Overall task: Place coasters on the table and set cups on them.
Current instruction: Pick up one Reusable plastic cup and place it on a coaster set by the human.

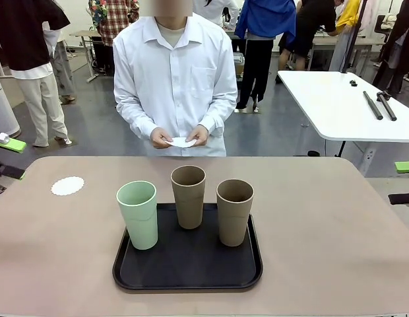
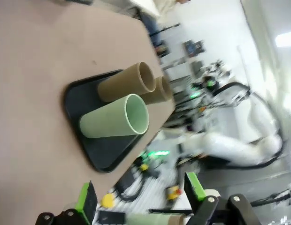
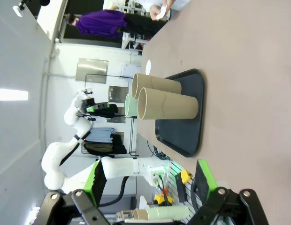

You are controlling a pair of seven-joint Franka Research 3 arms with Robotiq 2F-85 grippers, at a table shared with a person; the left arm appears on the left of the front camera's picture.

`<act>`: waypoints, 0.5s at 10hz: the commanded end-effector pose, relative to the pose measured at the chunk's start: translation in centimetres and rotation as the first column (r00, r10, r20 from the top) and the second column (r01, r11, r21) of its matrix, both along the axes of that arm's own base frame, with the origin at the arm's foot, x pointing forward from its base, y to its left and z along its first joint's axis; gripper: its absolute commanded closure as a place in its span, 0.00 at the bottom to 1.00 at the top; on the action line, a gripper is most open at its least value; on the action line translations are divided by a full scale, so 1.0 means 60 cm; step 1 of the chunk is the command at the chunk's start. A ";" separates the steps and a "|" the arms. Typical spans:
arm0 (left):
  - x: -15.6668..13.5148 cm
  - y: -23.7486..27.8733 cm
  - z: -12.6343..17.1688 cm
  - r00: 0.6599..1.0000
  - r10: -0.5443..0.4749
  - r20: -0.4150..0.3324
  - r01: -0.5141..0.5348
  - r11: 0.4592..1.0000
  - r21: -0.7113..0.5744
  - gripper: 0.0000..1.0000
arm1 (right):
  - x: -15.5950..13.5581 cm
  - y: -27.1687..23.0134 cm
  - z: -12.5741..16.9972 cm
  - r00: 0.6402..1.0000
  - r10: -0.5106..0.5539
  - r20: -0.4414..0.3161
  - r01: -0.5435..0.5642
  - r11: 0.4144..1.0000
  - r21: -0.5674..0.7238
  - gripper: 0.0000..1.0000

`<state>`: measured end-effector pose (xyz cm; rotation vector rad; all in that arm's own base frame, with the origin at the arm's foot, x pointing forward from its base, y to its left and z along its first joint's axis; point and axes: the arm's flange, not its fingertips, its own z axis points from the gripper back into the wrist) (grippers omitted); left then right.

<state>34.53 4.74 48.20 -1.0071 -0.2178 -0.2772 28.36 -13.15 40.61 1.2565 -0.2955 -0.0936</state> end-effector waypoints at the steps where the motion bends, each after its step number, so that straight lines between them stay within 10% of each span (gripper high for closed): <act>1: 0.011 -0.075 0.051 0.954 -0.217 0.208 0.114 0.901 0.420 0.00 | 0.002 -0.001 0.000 1.000 -0.004 -0.001 0.004 1.000 0.010 0.00; 5: -0.023 -0.241 0.066 0.885 -0.450 0.118 0.182 0.569 0.802 0.00 | 0.002 -0.001 0.000 1.000 -0.004 -0.001 0.004 1.000 0.010 0.00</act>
